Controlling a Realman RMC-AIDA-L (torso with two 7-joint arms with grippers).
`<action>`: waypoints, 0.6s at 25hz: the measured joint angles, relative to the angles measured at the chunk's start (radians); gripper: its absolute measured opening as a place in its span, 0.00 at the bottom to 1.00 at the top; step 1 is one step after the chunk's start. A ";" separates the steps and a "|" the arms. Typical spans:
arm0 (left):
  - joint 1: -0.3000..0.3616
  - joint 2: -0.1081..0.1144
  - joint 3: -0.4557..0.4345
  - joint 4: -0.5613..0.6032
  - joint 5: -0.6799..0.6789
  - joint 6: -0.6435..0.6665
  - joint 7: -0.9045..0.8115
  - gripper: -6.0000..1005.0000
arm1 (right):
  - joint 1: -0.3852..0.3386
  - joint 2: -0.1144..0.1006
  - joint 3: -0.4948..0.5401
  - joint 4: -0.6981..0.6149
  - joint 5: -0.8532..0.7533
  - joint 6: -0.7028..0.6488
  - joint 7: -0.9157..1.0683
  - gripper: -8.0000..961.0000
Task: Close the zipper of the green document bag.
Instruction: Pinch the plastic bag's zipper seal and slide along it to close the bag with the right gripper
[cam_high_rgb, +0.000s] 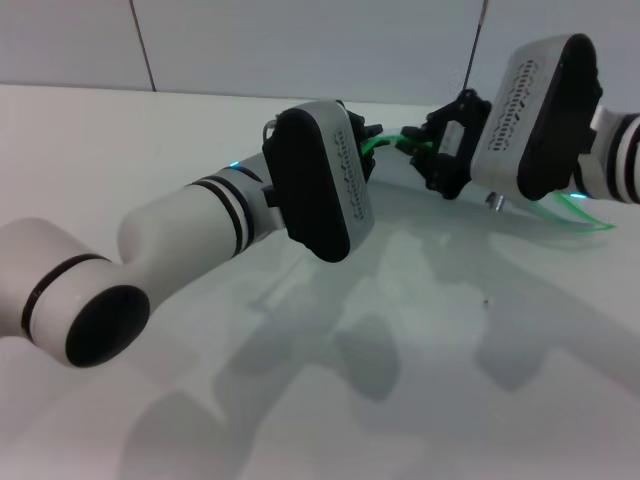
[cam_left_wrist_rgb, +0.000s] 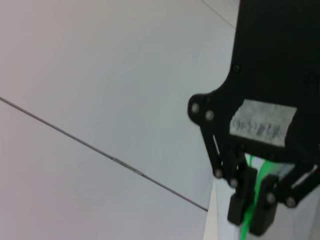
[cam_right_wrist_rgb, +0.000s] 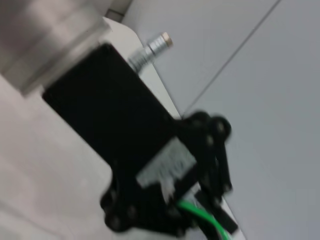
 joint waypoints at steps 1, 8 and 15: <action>0.000 0.000 -0.003 0.001 0.000 0.000 0.000 0.06 | 0.000 0.001 0.006 0.001 -0.012 0.000 0.005 0.09; 0.016 0.002 -0.008 0.011 0.000 0.003 0.001 0.06 | -0.002 0.000 0.048 0.015 -0.021 -0.001 0.012 0.09; 0.059 0.003 -0.045 0.045 0.000 0.006 0.036 0.06 | 0.004 -0.001 0.112 0.067 -0.065 -0.002 0.007 0.09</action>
